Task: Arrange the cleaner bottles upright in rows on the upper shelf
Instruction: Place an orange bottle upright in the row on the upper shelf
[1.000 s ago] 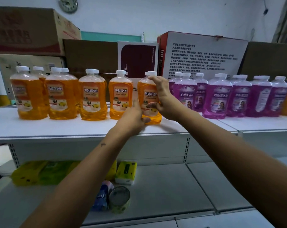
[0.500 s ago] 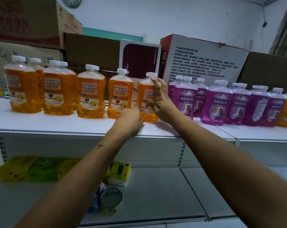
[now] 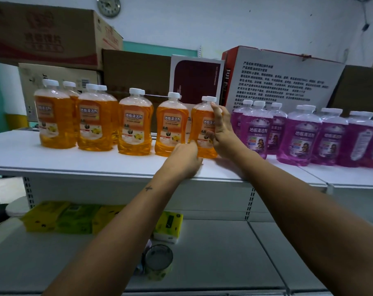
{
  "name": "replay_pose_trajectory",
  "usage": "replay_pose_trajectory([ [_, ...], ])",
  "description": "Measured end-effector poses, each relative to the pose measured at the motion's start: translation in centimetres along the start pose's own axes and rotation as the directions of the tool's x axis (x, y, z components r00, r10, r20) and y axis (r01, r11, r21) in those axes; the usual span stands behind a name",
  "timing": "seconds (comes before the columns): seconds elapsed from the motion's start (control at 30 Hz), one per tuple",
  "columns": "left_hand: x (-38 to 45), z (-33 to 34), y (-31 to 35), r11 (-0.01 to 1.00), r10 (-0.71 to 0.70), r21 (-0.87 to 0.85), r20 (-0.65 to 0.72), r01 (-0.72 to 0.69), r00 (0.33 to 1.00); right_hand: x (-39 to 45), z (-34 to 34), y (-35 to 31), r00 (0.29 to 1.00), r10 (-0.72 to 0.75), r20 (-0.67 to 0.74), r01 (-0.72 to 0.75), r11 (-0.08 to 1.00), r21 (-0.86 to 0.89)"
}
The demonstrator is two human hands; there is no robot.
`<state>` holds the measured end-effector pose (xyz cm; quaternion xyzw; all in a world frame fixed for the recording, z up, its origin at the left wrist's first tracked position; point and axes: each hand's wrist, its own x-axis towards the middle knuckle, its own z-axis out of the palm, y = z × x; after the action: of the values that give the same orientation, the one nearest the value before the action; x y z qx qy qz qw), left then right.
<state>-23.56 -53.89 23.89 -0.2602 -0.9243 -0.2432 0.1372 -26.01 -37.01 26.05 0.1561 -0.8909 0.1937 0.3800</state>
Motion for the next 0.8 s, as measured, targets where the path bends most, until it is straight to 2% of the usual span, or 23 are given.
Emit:
replay_pose_trajectory([
  [0.3, 0.1, 0.0, 0.0, 1.000, -0.019, -0.011, 0.009, 0.019, 1.000, 0.2, 0.1, -0.1, 0.999, 0.033, -0.001, -0.033, 0.996, -0.079],
  [0.5, 0.1, 0.1, 0.0, 0.999, -0.017, -0.035, 0.013, 0.018, 1.000, -0.1, 0.7, -0.8, 0.996, 0.089, -0.025, -0.088, 0.995, 0.038],
  [0.8, 0.0, 0.0, 0.1, 1.000, 0.000, -0.006, -0.001, 0.000, 1.000, -0.6, 0.4, -2.0, 0.990, 0.141, -0.016, -0.139, 0.986, 0.090],
])
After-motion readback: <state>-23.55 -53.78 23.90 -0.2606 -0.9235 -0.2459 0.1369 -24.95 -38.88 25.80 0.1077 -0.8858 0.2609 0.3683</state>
